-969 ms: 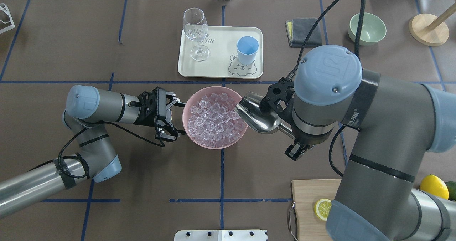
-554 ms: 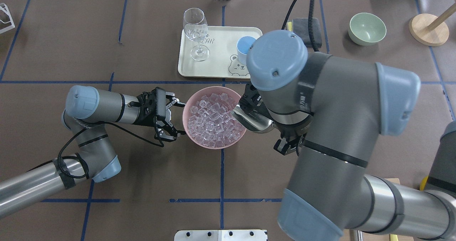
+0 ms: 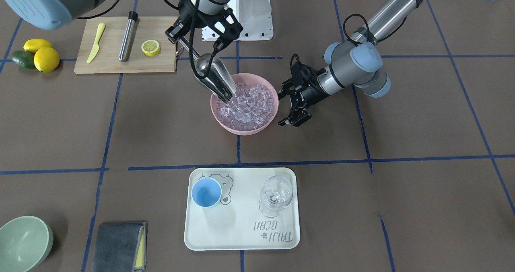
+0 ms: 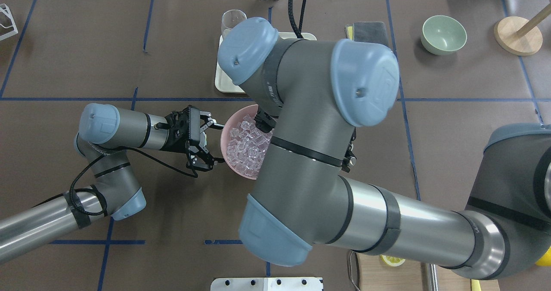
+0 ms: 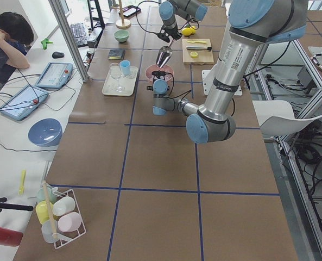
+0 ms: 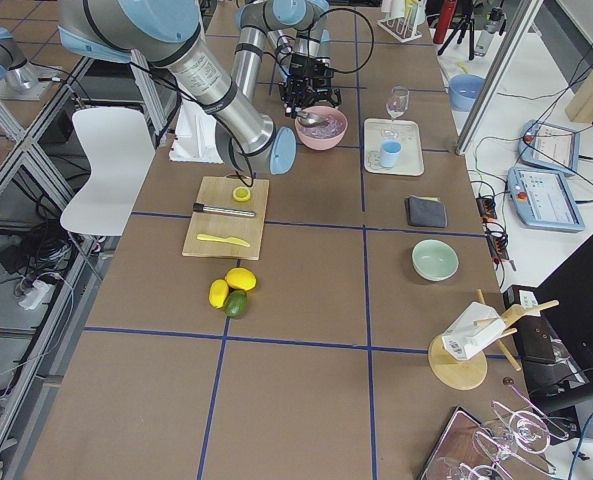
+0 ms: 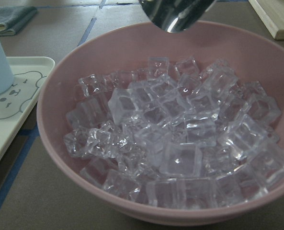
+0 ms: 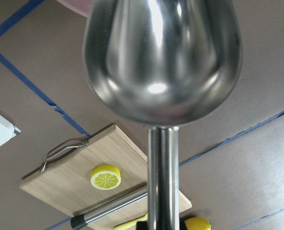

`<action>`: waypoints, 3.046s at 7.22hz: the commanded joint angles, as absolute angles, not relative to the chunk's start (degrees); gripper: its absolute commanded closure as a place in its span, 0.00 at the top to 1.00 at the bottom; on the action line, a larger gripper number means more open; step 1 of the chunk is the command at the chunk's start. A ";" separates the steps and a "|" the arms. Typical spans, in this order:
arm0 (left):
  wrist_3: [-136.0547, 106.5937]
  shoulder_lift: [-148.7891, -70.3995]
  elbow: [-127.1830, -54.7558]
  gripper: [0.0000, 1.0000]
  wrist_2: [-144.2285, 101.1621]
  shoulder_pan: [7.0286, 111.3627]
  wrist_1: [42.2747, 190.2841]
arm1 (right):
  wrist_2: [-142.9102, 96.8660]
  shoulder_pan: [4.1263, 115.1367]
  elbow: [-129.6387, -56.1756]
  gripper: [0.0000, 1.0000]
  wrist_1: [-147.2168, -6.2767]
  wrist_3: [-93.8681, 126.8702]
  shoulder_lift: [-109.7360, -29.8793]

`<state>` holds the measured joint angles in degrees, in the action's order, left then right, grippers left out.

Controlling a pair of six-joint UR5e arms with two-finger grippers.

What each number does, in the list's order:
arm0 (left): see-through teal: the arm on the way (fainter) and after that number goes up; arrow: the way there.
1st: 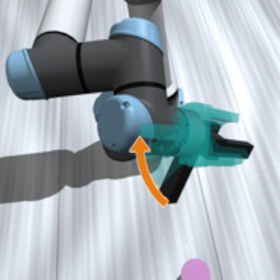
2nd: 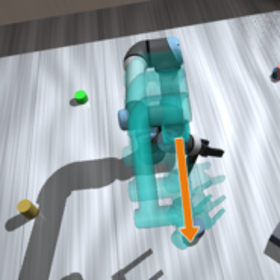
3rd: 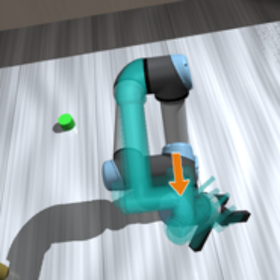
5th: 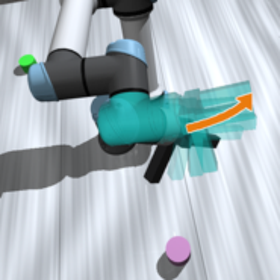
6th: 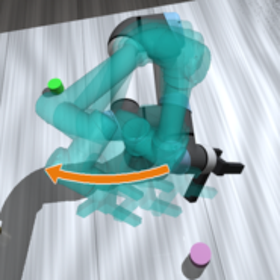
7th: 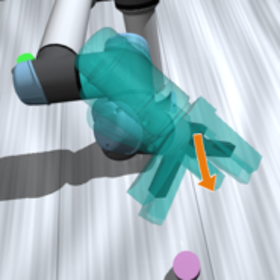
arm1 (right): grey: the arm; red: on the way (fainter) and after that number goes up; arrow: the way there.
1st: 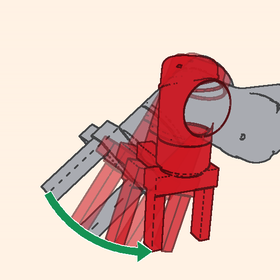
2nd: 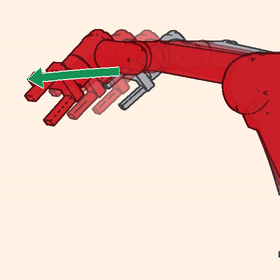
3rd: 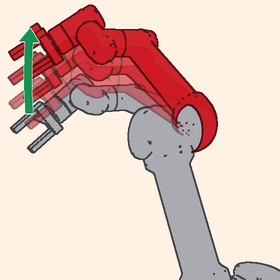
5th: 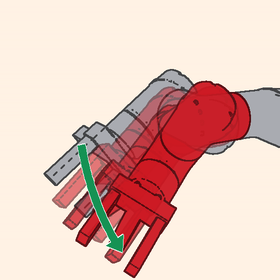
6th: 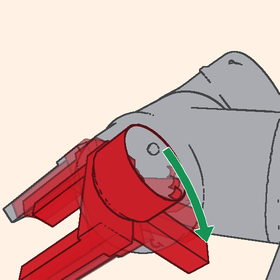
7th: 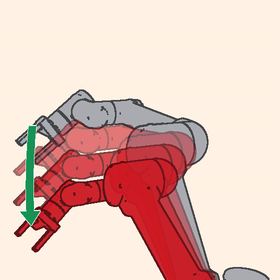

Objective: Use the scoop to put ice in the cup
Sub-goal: 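Dig the scoop into the ice cubes with the right gripper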

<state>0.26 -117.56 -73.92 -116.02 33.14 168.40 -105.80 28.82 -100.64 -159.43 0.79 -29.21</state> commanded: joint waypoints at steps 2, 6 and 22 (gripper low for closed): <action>0.26 -117.51 -74.00 1.00 -116.02 33.13 168.40 | -105.47 27.95 -94.50 0.00 -160.40 -1.83 -27.07; 0.26 -117.51 -74.00 1.00 -116.02 33.13 168.40 | -104.85 27.69 -91.50 0.00 -160.05 -5.27 -26.28; 0.26 -117.60 -74.00 1.00 -116.02 33.13 168.40 | -104.85 26.19 -88.84 0.00 -130.72 -2.64 -35.84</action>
